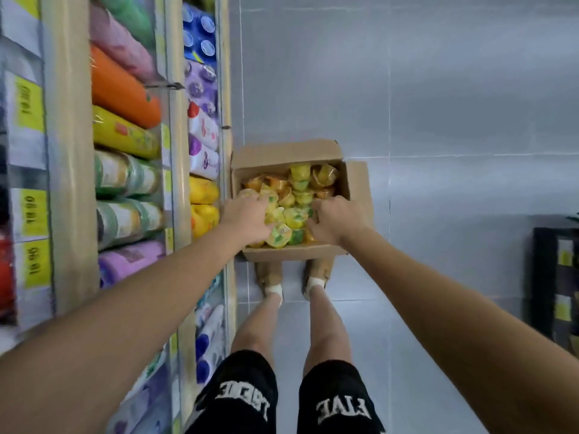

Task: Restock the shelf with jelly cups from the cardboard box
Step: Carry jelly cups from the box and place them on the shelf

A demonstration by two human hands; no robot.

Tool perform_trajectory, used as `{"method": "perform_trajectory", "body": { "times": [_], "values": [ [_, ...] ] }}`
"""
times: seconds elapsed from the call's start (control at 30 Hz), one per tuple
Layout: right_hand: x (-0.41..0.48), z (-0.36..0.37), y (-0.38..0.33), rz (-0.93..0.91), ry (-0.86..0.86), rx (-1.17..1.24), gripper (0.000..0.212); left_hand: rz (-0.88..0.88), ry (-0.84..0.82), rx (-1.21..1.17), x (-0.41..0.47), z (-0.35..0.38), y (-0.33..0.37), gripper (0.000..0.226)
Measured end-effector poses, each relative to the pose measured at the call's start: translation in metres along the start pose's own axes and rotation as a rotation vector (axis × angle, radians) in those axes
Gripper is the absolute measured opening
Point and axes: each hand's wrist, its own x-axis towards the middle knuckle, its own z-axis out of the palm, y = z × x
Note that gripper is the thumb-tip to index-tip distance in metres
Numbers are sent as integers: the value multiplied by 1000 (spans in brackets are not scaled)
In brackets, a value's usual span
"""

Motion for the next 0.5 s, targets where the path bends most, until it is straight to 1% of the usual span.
{"method": "perform_trajectory", "body": {
  "times": [0.17,0.27,0.5],
  "values": [
    [64,80,32,11,-61,-32,40,-46,-13,-29,72,74,-9,63],
    [106,129,51,22,-81,-43,40,-59,-11,-17,121,119,-14,65],
    [193,227,73,23,-133,-37,48,-147,5,-26,214,198,-34,81]
  ]
}}
